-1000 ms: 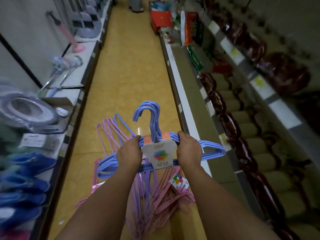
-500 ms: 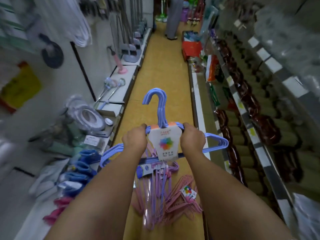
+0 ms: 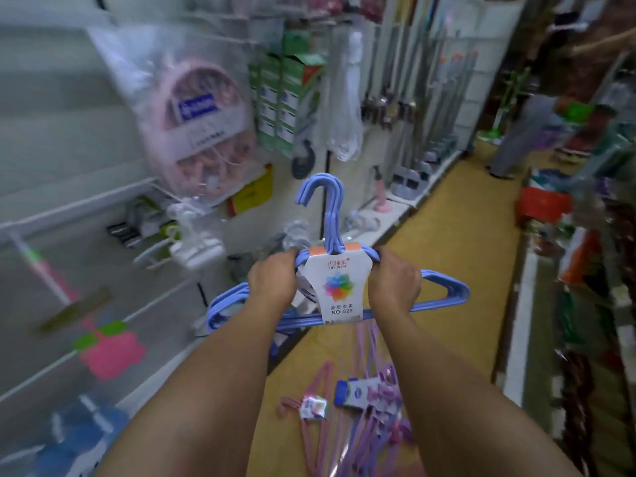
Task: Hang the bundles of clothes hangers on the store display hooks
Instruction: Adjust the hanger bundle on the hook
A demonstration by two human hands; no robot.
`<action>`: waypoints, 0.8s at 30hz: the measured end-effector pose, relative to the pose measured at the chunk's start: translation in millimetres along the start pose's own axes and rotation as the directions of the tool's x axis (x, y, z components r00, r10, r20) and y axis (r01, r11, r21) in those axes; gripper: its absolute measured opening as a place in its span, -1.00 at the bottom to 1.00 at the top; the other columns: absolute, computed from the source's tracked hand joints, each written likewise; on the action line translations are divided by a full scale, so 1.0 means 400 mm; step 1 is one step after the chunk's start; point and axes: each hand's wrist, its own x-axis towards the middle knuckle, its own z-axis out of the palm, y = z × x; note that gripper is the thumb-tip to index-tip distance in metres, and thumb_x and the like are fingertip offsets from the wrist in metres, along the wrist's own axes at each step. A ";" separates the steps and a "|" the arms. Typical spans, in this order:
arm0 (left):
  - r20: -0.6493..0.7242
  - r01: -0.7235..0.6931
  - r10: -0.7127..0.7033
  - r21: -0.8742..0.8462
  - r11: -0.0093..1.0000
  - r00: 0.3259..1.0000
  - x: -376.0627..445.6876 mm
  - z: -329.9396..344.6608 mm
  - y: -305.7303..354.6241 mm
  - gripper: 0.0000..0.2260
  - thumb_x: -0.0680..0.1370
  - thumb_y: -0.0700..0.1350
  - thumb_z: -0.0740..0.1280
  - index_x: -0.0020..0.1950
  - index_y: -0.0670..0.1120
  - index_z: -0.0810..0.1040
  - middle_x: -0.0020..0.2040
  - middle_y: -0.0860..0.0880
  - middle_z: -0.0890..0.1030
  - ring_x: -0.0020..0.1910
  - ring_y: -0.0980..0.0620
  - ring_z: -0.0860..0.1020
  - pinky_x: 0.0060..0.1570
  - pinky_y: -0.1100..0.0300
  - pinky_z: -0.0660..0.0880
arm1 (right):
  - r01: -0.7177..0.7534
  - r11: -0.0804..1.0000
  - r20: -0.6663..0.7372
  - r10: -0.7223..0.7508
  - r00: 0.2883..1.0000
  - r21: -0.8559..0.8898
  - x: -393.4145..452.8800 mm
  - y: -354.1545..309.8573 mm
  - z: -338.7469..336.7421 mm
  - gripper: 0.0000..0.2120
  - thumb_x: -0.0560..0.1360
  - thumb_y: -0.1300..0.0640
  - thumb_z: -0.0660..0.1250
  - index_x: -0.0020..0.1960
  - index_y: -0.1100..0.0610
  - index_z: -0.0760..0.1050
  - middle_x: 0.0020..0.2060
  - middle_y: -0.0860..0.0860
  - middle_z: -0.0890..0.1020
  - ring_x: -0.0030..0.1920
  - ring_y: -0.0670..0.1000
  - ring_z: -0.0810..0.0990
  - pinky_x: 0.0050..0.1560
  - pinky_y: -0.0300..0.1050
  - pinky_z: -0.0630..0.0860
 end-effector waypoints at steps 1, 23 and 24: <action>-0.028 0.049 -0.049 -0.012 0.999 0.998 -0.014 -0.026 -0.028 -0.68 0.54 -0.16 0.19 0.29 0.05 0.42 0.11 -0.14 0.60 0.09 -0.21 0.55 -0.07 0.06 0.43 | 0.056 0.998 -0.008 -0.056 0.998 0.011 -0.001 -0.039 -0.006 -0.81 0.53 0.22 0.14 0.06 0.12 0.50 -0.04 0.07 0.62 0.04 0.16 0.53 0.03 -0.02 0.29; -0.683 0.534 -0.327 0.108 0.839 0.653 -0.452 -0.809 -0.471 -0.72 0.58 -0.20 0.13 0.24 0.02 0.41 0.10 -0.07 0.58 0.07 -0.16 0.54 -0.20 0.09 0.29 | 0.636 0.637 -0.351 -0.530 0.772 0.436 -0.287 -0.869 -0.307 -0.91 0.44 0.31 0.31 -0.07 0.21 0.53 -0.16 0.17 0.60 -0.11 0.20 0.54 -0.07 0.02 0.31; -0.706 0.531 -0.309 0.112 0.840 0.637 -0.468 -0.845 -0.489 -0.72 0.58 -0.20 0.14 0.26 0.02 0.41 0.11 -0.07 0.58 0.07 -0.16 0.53 -0.18 0.08 0.32 | 0.627 0.635 -0.360 -0.514 0.779 0.451 -0.302 -0.905 -0.326 -0.91 0.47 0.29 0.27 -0.05 0.21 0.52 -0.14 0.17 0.60 -0.10 0.19 0.53 -0.05 0.02 0.30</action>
